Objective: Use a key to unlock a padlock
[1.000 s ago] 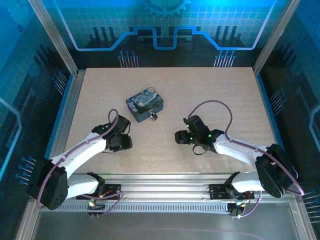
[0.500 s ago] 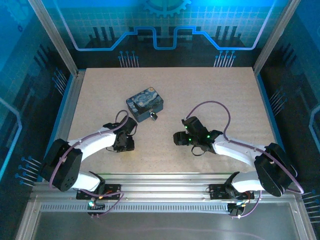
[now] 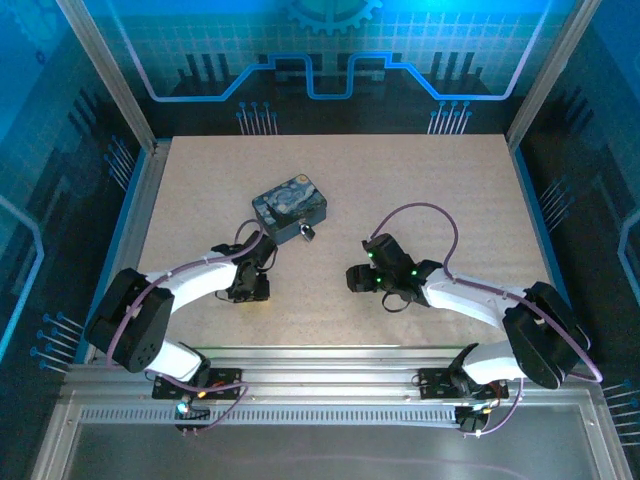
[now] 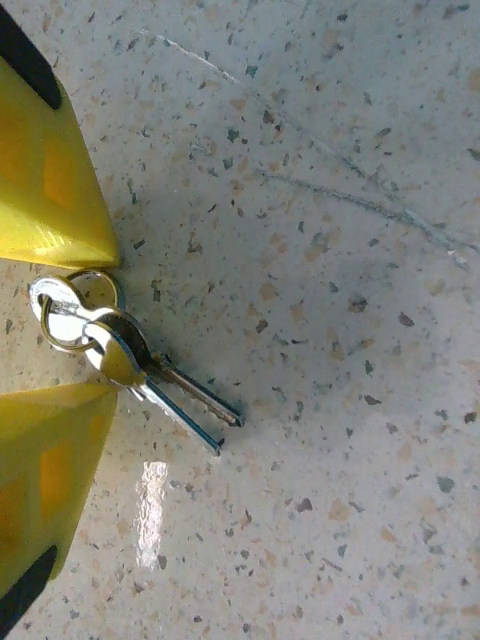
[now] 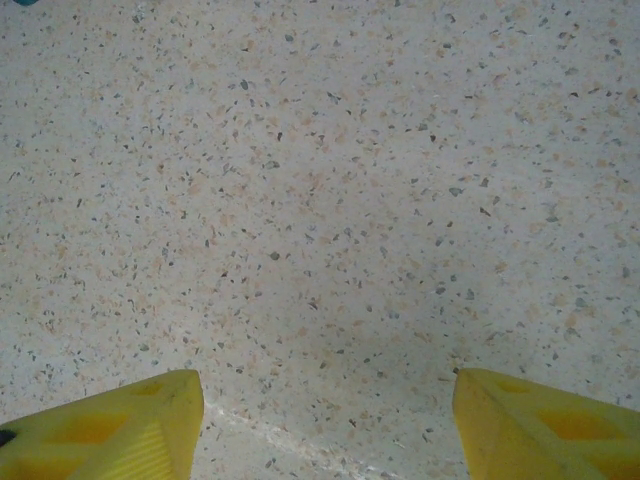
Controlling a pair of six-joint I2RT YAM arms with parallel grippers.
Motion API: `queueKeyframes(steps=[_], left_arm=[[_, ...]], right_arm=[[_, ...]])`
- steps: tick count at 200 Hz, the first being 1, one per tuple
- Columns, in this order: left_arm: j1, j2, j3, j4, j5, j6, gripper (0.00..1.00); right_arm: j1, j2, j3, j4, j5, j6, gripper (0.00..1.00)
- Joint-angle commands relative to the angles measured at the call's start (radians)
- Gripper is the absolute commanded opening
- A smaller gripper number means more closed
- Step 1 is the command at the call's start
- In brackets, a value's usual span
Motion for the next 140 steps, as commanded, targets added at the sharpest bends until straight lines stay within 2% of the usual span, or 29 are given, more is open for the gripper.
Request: queueKeyframes(steps=[1, 64, 78, 93, 140], left_arm=[[-0.019, 0.035, 0.024, 0.033, 0.011, 0.006, 0.36], [-0.032, 0.058, 0.058, 0.034, -0.006, 0.012, 0.3], [-0.031, 0.055, 0.069, 0.022, -0.021, 0.017, 0.31], [-0.032, 0.06, 0.086, 0.007, -0.043, 0.023, 0.38], [-0.033, 0.097, 0.123, 0.002, -0.07, 0.043, 0.39]], right_arm=[[0.019, 0.004, 0.005, 0.013, -0.003, 0.018, 0.67], [0.02, 0.002, 0.003, 0.008, -0.006, 0.018, 0.67], [0.021, 0.001, 0.002, 0.011, -0.006, 0.021, 0.67], [0.023, 0.005, 0.0, 0.017, -0.008, 0.024, 0.67], [0.037, 0.022, 0.011, 0.02, -0.009, 0.026, 0.67]])
